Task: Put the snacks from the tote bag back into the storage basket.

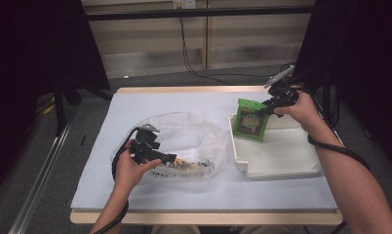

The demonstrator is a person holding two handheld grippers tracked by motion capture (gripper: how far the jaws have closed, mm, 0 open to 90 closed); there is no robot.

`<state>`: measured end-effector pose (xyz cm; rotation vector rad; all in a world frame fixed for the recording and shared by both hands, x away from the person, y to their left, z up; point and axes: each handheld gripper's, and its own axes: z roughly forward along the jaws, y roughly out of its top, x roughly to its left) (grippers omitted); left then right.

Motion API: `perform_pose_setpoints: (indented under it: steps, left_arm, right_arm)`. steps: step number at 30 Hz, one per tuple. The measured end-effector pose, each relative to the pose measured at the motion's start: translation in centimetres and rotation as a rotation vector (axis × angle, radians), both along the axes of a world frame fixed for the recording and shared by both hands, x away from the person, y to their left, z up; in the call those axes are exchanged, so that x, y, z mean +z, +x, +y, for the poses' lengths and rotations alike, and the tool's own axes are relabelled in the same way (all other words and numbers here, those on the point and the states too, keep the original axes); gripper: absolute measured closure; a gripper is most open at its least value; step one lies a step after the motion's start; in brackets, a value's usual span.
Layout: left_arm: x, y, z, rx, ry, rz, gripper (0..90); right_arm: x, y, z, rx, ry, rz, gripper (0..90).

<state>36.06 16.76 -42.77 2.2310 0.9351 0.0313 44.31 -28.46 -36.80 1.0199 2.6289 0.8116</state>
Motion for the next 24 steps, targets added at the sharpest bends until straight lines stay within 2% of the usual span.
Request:
perform_pose_setpoints:
  steps: [6, 15, 18, 24]
  left_arm:
    - [-0.07, -0.04, -0.05, 0.0, 0.002, -0.003, 11.7]
    - [0.26, -0.16, -0.02, 0.004, 0.001, -0.011, 11.7]
    - [0.32, -0.17, 0.0, -0.003, 0.008, -0.015, 11.7]
    - [0.3, -0.18, -0.17, 0.002, -0.003, -0.01, 11.7]
  right_arm:
    - [-0.01, -0.08, -0.57, -0.039, 0.014, 0.006, 46.1]
    - [0.17, -0.13, -0.75, -0.095, 0.035, 0.008, 25.6]
    - [0.28, -0.19, -0.79, -0.107, 0.034, 0.01, 22.0]
    - [0.61, -0.19, -1.04, -0.138, 0.056, 0.015, 12.2]
